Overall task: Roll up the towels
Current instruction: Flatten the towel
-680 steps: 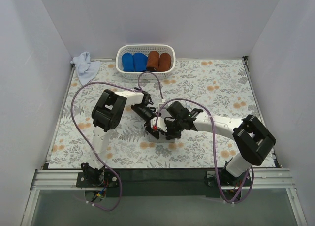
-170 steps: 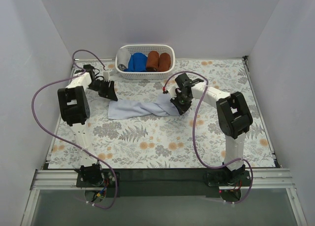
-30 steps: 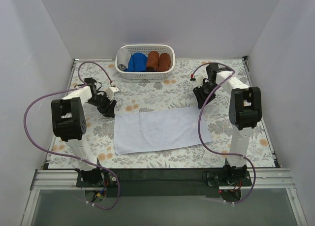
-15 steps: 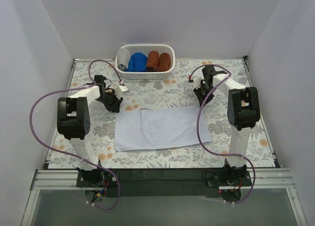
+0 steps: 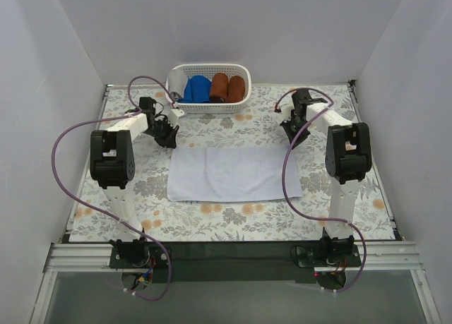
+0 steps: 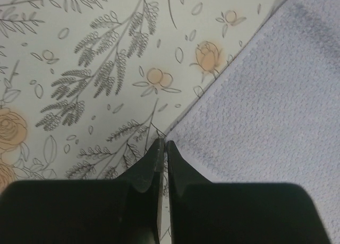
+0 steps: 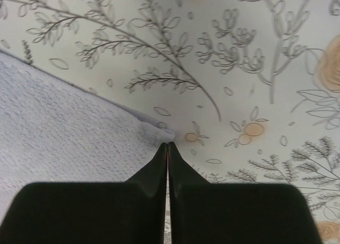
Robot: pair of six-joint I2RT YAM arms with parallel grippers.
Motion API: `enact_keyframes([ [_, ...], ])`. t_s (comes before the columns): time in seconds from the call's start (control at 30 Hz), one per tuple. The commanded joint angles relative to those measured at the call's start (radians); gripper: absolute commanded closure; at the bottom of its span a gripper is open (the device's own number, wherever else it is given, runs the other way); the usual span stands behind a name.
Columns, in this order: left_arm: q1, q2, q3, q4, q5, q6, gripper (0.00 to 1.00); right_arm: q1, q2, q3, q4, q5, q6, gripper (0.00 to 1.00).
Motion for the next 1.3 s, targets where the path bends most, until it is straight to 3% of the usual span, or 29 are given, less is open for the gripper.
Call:
enact_keyframes([
  [0.0, -0.002, 0.089, 0.000, 0.068, -0.117, -0.046, 1.00, -0.036, 0.085, 0.010, 0.090, 0.134, 0.007, 0.99],
  [0.27, 0.023, 0.102, 0.004, 0.100, -0.173, -0.074, 1.00, -0.048, 0.110, 0.044, 0.110, 0.176, 0.021, 0.99],
  [0.3, 0.023, 0.094, 0.001, 0.103, -0.160, -0.069, 1.00, -0.048, 0.105, 0.042, 0.104, 0.150, 0.022, 0.96],
  [0.33, 0.023, 0.085, 0.001, 0.101, -0.129, -0.060, 1.00, -0.047, 0.090, 0.041, 0.094, 0.113, 0.024, 0.87],
  [0.37, 0.024, 0.065, 0.001, 0.098, -0.099, -0.054, 1.00, -0.047, 0.079, 0.041, 0.084, 0.030, 0.031, 0.73],
  [0.4, 0.024, 0.050, 0.007, 0.100, -0.039, -0.051, 0.99, -0.045, 0.065, 0.048, 0.059, -0.005, 0.036, 0.67],
  [0.47, 0.023, 0.027, 0.030, 0.094, 0.012, -0.054, 0.92, -0.045, 0.021, 0.066, 0.033, -0.090, 0.051, 0.59],
  [0.57, 0.023, -0.024, 0.119, 0.049, 0.069, -0.071, 0.72, -0.045, -0.042, 0.132, -0.036, -0.148, 0.051, 0.57],
  [0.67, 0.021, -0.095, 0.169, -0.058, 0.132, -0.025, 0.66, -0.047, -0.125, 0.148, -0.108, -0.182, 0.009, 0.56],
  [0.73, 0.021, -0.179, 0.106, -0.121, 0.135, 0.042, 0.66, -0.045, -0.189, 0.102, -0.162, -0.193, -0.043, 0.57],
  [0.93, 0.009, -0.392, -0.173, -0.233, 0.100, 0.196, 0.74, -0.044, -0.356, -0.157, -0.209, -0.203, -0.123, 0.78],
  [1.07, -0.025, -0.487, -0.334, -0.230, 0.092, 0.198, 0.82, -0.033, -0.423, -0.347, -0.211, -0.210, -0.125, 0.85],
  [1.27, -0.126, -0.552, -0.506, -0.146, -0.009, 0.133, 0.89, -0.024, -0.444, -0.456, -0.133, -0.188, -0.102, 0.89],
])
